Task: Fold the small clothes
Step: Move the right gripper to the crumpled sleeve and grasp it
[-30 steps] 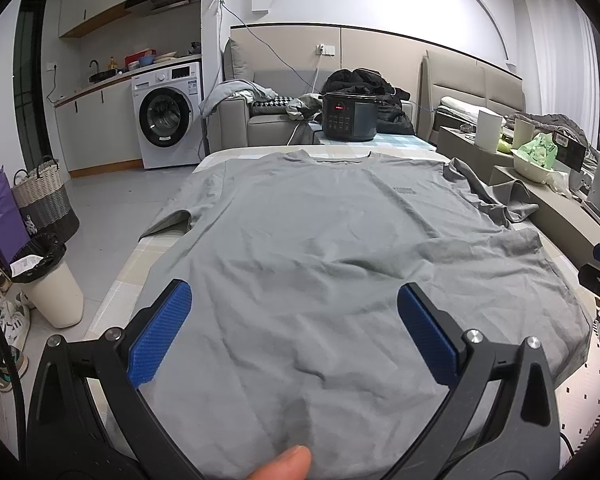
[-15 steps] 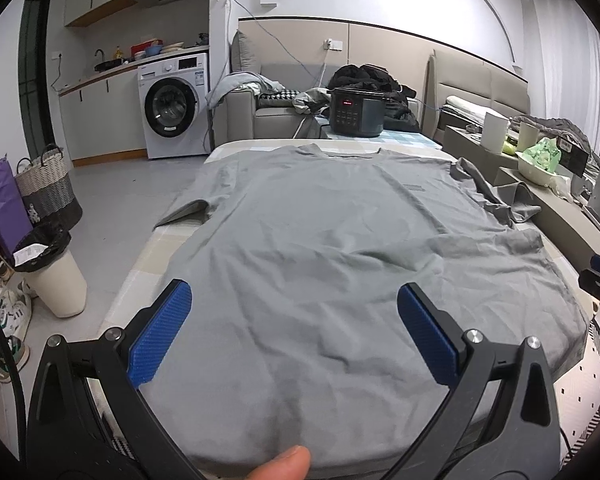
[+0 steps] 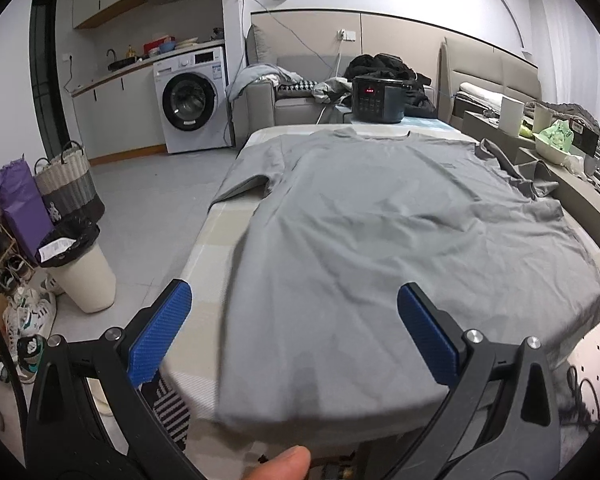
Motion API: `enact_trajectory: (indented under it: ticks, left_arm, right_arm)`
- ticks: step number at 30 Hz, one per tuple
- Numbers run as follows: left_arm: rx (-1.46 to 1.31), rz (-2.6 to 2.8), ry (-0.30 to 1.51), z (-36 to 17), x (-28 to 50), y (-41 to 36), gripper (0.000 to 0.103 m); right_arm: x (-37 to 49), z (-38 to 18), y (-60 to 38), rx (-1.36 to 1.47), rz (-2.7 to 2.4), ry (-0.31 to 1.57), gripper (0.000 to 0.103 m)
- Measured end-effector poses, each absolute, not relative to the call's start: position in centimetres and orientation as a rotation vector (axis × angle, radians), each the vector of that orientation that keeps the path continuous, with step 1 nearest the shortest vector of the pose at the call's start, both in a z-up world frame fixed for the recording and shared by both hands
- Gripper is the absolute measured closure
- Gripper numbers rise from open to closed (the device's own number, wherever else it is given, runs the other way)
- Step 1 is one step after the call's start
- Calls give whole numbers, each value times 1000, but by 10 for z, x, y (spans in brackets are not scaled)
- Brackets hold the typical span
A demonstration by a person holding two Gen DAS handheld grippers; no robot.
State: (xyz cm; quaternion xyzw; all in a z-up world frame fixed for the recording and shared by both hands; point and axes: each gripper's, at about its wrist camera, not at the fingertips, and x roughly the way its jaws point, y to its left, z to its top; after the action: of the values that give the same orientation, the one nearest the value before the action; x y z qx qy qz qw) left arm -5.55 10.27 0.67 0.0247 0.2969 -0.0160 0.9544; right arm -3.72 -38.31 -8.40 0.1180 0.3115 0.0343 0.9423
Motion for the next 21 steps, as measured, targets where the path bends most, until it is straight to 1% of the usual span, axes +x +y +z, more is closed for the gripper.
enact_trajectory:
  ticks: [3, 6, 9, 10, 14, 16, 21]
  left_arm:
    - [48, -9, 626, 1, -66, 125, 1]
    - [56, 10, 649, -9, -83, 144, 4]
    - [38, -20, 703, -27, -102, 162, 12]
    - [21, -31, 724, -34, -108, 168, 17]
    - [-27, -66, 750, -46, -109, 170, 19]
    - [-47, -78, 734, -46, -103, 166, 19]
    - [-119, -118, 723, -32, -70, 148, 19]
  right_arm:
    - [-37, -88, -385, 267, 101, 662, 0]
    - [-36, -98, -391, 324, 151, 702, 3]
    - [-37, -109, -398, 382, 188, 730, 6]
    - [-38, -112, -399, 390, 190, 732, 7]
    - [-39, -114, -400, 394, 177, 725, 8]
    - [-40, -109, -399, 371, 150, 706, 8]
    - [-22, -93, -412, 427, 94, 669, 8]
